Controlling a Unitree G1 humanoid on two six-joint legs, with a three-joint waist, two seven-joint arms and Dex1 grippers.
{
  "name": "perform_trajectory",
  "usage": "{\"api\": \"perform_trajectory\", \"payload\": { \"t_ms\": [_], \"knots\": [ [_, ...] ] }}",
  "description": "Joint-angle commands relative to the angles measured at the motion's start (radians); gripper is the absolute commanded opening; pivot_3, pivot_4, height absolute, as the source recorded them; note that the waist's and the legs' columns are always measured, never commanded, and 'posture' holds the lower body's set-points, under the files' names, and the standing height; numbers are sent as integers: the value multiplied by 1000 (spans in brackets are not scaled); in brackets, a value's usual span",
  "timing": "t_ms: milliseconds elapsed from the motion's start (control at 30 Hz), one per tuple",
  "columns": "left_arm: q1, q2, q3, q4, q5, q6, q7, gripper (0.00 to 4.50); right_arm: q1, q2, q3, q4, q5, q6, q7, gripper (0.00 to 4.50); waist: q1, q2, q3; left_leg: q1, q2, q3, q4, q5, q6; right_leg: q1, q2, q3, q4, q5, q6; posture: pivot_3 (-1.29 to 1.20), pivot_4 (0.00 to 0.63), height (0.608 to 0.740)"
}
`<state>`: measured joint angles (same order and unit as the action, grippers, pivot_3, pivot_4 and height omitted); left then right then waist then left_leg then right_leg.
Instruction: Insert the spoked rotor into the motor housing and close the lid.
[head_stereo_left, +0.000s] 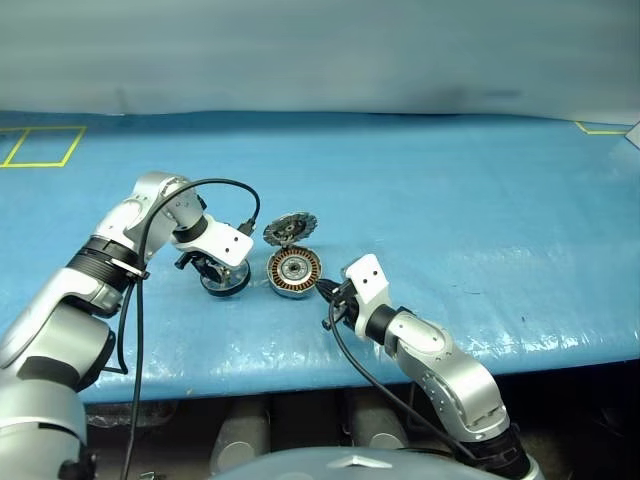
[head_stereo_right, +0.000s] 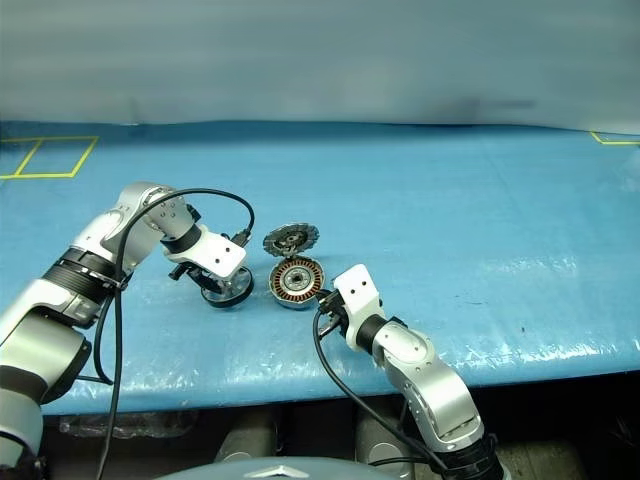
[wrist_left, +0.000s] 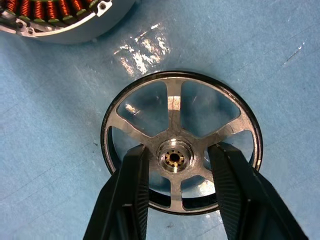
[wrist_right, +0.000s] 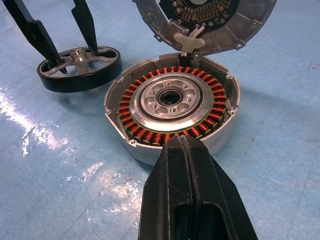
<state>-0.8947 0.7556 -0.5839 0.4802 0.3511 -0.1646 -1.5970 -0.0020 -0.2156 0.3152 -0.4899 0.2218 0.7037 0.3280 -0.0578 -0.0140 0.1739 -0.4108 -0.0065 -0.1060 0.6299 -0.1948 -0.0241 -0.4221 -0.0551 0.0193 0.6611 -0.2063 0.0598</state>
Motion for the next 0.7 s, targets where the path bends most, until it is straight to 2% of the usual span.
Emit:
{"api": "perform_trajectory", "payload": {
  "t_ms": [33, 233, 367, 500, 600, 700],
  "knots": [
    [8, 1, 12, 4, 3, 3, -1, 1523, 0, 6, -9, -50, 13, -10, 0, 0, 0, 0, 0, 0, 0, 0, 0, 0, 0, 0, 0, 0, 0, 0, 0, 0, 150, 740],
    [-14, 33, 54, -40, -41, 40, -16, 1523, -7, 11, -3, -46, 13, -13, 3, 0, 0, 0, 0, 0, 0, 0, 0, 0, 0, 0, 0, 0, 0, 0, -1, 0, 150, 740],
    [-33, 113, 61, -137, -120, 91, -17, 1515, -14, 11, 7, -41, 9, -23, 10, 0, -6, -1, 1, -1, 0, -1, 0, 0, 0, -1, 0, 0, 0, 0, 0, 0, 150, 740],
    [-2, 262, 80, -315, -263, 156, -17, 1512, -24, 2, 20, -28, 8, -35, 35, 0, -9, -1, 1, -2, 1, -1, -1, 0, 0, -3, 1, 0, 0, 0, 1, 0, 150, 740],
    [47, 326, 121, -445, -355, 225, -17, 1512, -24, -16, 13, -19, 9, -53, 56, 0, -7, -1, 1, -2, 1, -1, -2, 0, 0, -3, 0, 0, 0, 0, 0, 0, 150, 740],
    [108, 346, 185, -563, -424, 313, -17, 1512, -17, -51, -12, -8, 16, -84, 92, 0, -2, -1, 1, -2, 0, -1, -1, 0, 0, -2, 0, 0, 0, -2, -4, 0, 150, 740]
  ]
}}
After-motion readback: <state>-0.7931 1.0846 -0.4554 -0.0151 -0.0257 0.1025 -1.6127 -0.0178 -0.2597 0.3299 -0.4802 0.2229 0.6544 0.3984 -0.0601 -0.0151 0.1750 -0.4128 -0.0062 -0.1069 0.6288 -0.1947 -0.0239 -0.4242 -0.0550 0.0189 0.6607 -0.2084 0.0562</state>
